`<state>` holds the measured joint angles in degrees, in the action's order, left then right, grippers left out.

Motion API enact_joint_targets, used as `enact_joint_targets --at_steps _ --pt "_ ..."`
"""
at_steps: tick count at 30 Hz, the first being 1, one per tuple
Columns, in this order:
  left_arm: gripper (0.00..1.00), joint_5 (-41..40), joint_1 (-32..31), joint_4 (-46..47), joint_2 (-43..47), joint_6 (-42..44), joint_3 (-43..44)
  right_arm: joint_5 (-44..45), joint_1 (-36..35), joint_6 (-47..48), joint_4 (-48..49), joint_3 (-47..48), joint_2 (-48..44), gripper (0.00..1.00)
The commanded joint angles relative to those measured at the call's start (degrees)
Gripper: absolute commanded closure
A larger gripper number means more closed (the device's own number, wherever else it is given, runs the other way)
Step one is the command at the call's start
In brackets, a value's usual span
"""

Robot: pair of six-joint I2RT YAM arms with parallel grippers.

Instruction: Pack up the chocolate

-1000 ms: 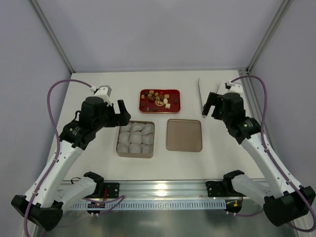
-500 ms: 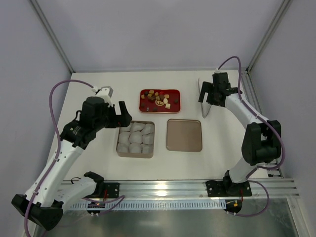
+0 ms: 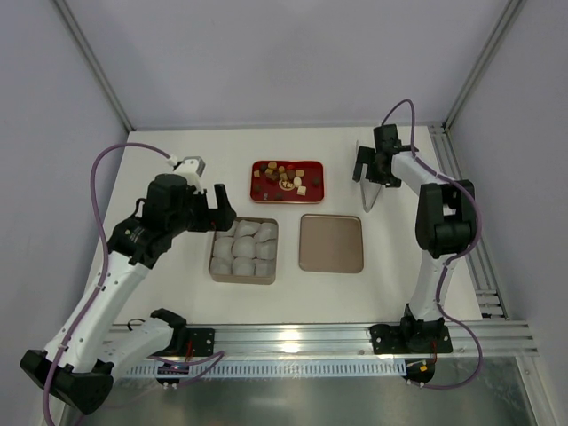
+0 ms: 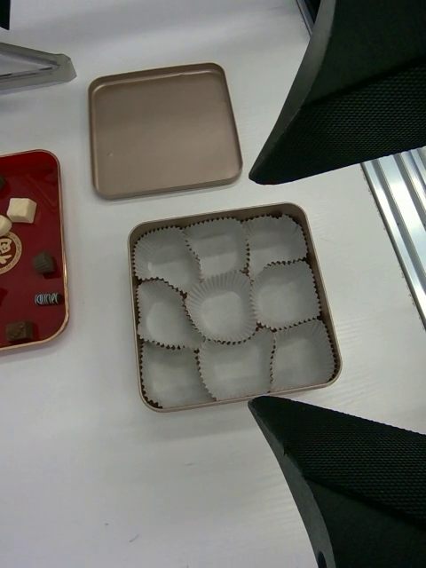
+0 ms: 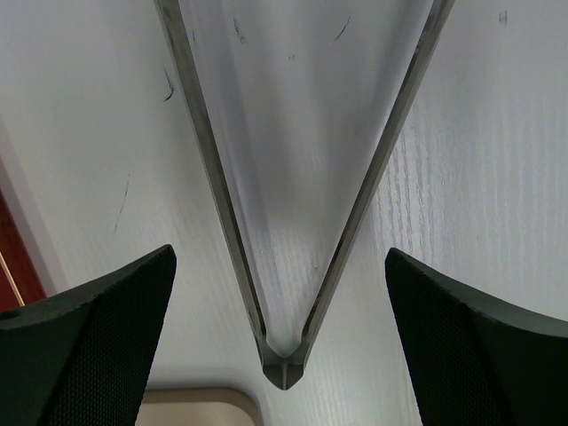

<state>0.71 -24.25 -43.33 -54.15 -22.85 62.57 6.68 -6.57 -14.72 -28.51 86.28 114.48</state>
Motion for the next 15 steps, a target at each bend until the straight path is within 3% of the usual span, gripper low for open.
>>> enact_joint_targets --at_steps 1,15 --pt "0.00 0.17 0.08 -0.35 0.27 1.67 1.77 0.35 0.15 1.10 0.03 2.67 -0.13 0.00" --pt "0.00 0.78 0.08 -0.18 -0.78 1.49 1.51 0.80 0.41 2.68 -0.31 5.91 6.45 0.00"
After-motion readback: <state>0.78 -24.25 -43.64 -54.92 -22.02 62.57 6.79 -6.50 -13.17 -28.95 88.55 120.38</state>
